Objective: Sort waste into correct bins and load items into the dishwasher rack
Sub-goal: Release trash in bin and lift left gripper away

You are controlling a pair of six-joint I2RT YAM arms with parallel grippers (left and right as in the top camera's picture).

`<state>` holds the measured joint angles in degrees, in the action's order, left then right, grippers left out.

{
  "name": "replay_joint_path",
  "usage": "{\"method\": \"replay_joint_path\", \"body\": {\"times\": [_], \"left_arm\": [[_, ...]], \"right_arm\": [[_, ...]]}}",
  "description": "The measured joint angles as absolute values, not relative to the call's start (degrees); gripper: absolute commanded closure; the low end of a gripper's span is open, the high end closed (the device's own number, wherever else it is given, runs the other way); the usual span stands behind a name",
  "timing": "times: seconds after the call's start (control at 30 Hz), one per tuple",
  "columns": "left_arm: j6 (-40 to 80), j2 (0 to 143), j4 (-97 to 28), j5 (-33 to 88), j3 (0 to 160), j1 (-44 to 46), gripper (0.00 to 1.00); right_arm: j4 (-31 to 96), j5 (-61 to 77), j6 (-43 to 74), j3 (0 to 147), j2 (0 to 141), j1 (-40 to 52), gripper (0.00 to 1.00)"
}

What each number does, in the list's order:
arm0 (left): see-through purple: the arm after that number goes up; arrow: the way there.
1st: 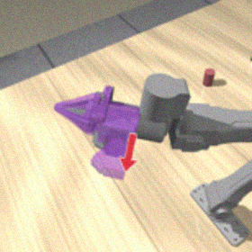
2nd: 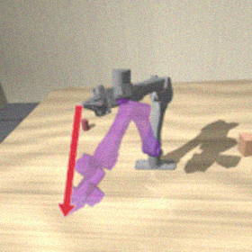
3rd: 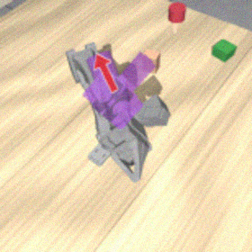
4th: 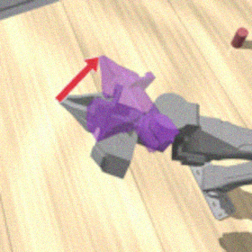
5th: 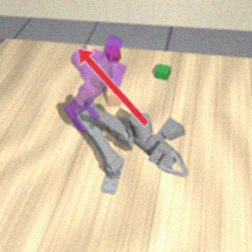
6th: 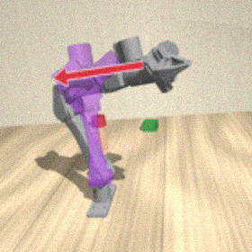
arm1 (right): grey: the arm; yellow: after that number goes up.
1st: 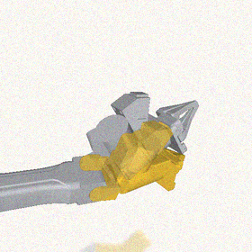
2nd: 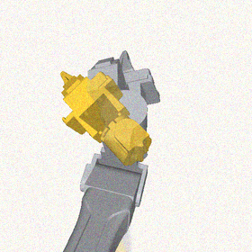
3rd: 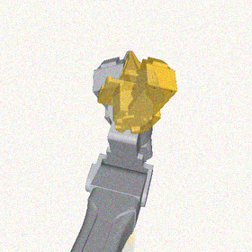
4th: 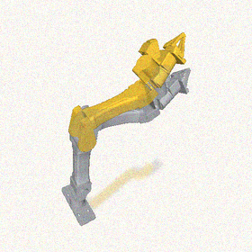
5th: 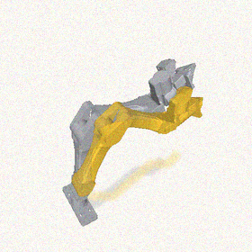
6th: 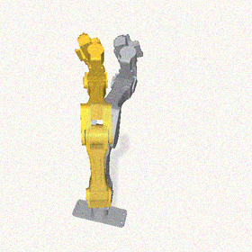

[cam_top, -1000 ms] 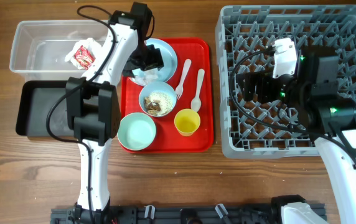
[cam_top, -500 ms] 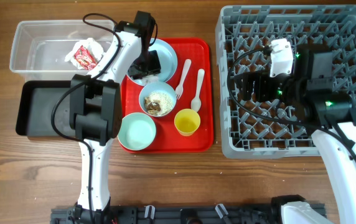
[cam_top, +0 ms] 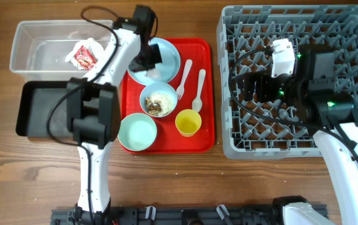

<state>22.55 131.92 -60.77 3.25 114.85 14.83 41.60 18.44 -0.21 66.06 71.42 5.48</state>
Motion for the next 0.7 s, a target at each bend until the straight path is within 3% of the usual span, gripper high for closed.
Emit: {"method": "replay_joint_path", "body": {"times": [0.33, 0.37, 0.4, 0.47, 0.7], "left_arm": [[20.7, 116.9, -61.8, -0.1, 119.2, 0.7, 0.95], [20.7, 117.3, -61.5, -0.2, 119.2, -0.7, 0.9], [20.6, 117.9, -60.9, -0.5, 118.9, -2.5, 0.44], [20.2, 119.5, -60.2, -1.0, 118.7, -5.1, 0.02], [18.2, 123.5, -57.0, -0.7, 117.9, -7.1, 0.0]], "right_arm": [[41.6, 18.4, -0.2, 66.1, 71.4, 5.5, 0.0], [41.6, 18.4, -0.2, 66.1, 71.4, 5.5, 0.0], [41.6, 18.4, -0.2, 66.1, 71.4, 5.5, 0.0], [41.5, 18.4, -0.2, 66.1, 71.4, 5.5, 0.0], [41.2, 18.4, -0.2, 66.1, 71.4, 5.5, 0.0]]}}
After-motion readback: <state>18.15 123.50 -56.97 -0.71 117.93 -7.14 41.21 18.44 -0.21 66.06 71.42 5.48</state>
